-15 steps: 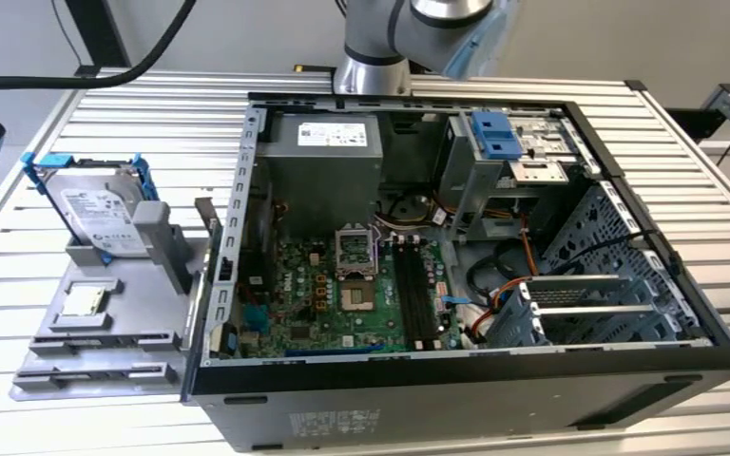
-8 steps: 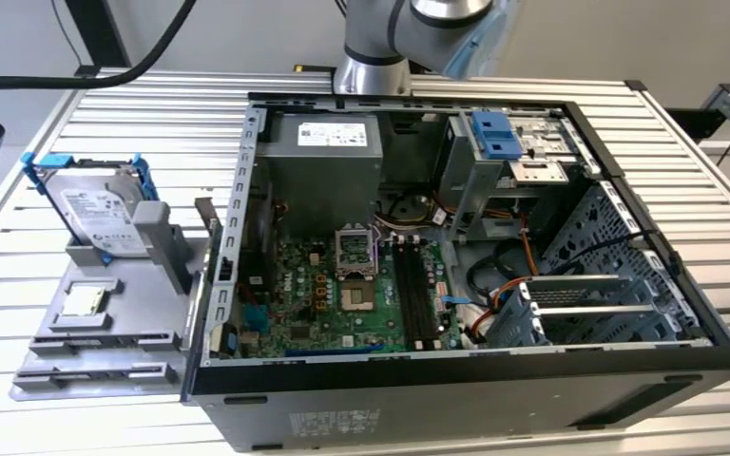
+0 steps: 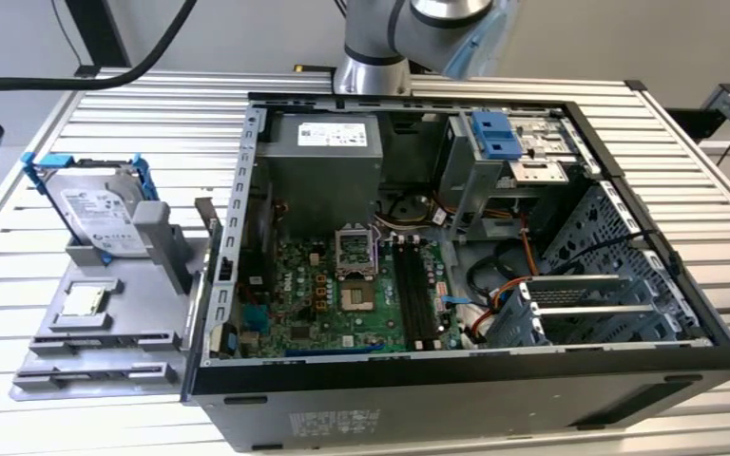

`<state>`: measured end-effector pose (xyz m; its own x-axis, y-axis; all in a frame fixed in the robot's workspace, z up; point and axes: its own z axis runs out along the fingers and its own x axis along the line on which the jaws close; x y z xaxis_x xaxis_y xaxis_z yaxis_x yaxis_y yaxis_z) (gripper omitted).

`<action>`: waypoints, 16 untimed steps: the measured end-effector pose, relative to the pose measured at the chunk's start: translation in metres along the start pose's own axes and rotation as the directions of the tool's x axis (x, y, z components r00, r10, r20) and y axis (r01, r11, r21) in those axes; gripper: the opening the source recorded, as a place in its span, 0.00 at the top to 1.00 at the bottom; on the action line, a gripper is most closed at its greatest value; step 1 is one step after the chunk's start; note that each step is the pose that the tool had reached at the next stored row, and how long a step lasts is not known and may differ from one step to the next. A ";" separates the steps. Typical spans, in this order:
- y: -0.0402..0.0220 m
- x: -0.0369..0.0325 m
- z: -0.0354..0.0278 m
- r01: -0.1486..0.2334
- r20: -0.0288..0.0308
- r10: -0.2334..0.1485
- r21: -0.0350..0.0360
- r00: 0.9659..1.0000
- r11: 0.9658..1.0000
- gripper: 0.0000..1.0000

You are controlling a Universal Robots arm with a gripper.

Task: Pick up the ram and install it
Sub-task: 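Reach for the ram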

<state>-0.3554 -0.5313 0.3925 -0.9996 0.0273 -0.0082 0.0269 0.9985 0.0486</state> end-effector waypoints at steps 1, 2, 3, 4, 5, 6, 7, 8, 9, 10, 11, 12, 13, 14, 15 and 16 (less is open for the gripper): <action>0.0000 0.0000 0.0000 0.000 -0.001 0.000 0.000 1.000 1.000 1.00; 0.0000 0.0000 0.0000 0.000 -0.002 0.000 0.000 1.000 1.000 1.00; 0.0000 0.0000 0.0000 0.000 -0.003 0.000 0.000 1.000 1.000 1.00; 0.0000 0.0000 0.0000 0.000 -0.004 0.000 0.000 1.000 1.000 1.00; 0.0000 0.0000 0.0000 0.000 -0.004 0.000 0.000 1.000 1.000 1.00; 0.0000 -0.0001 0.0000 -0.001 -0.004 0.001 0.000 1.000 1.000 1.00; 0.0000 0.0000 0.0000 -0.001 -0.004 0.001 0.000 1.000 1.000 1.00; 0.0000 0.0001 -0.0001 -0.001 -0.004 0.001 0.000 1.000 1.000 1.00; 0.0000 0.0001 -0.0001 -0.001 -0.004 0.001 0.000 1.000 1.000 1.00; 0.0000 0.0001 -0.0001 0.004 -0.004 -0.004 0.000 1.000 1.000 1.00; 0.0000 0.0002 -0.0001 0.021 -0.005 -0.021 0.000 1.000 1.000 1.00; 0.0001 0.0002 0.0000 0.039 -0.006 -0.039 0.000 0.999 0.999 1.00; 0.0001 0.0003 0.0000 0.057 -0.007 -0.057 0.000 0.998 0.998 1.00; 0.0001 0.0003 0.0000 0.075 -0.008 -0.075 -0.001 0.997 0.997 1.00; 0.0000 0.0002 0.0001 0.094 -0.009 -0.094 -0.001 0.996 0.996 1.00; 0.0000 0.0002 0.0000 0.111 -0.010 -0.111 -0.001 0.994 0.994 1.00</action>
<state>-0.3556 -0.5312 0.3925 -0.9964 -0.0842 -0.0040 -0.0843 0.9953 0.0483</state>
